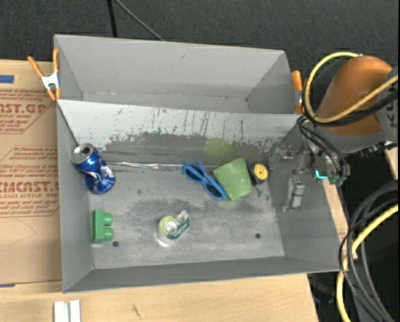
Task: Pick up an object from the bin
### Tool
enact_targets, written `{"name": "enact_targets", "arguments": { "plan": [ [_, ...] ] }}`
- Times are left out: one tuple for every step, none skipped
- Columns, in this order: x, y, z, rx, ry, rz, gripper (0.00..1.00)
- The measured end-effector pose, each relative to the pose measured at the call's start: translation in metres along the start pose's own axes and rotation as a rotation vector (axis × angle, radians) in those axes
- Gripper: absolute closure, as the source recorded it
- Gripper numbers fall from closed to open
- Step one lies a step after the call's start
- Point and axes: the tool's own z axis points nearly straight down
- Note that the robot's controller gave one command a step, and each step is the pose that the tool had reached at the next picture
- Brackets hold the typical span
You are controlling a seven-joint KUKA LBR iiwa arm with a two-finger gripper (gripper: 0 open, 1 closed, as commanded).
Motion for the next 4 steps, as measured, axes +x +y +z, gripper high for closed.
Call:
{"name": "enact_targets", "arguments": {
  "plan": [
    [-0.020, 0.052, 0.055, -0.001, -0.005, -0.388, 0.00],
    [0.002, 0.105, 0.068, -0.003, -0.005, -0.358, 0.00],
    [0.012, 0.133, 0.088, -0.002, -0.005, -0.314, 0.00],
    [0.011, 0.130, 0.086, 0.001, -0.006, -0.313, 1.00]
  ]
}}
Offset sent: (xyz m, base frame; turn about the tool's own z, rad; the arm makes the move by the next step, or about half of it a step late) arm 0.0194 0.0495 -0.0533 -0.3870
